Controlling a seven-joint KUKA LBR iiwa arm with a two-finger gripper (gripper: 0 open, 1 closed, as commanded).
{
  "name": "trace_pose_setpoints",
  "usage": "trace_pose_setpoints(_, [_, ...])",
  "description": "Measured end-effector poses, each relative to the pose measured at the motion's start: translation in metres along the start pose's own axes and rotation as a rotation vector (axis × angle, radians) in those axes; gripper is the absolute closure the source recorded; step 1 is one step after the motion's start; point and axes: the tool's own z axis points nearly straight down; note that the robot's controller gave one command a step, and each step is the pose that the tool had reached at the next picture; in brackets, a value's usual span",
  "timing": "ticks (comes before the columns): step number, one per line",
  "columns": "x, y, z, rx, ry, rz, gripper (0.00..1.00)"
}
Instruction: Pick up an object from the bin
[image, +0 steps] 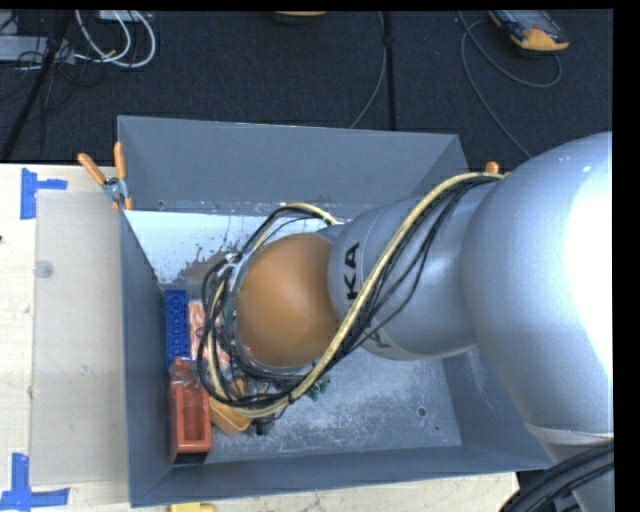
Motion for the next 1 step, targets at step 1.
trace_pose_setpoints(1, [0.0, 0.0001, 0.0, 0.0, 0.0, 0.002, 1.0])
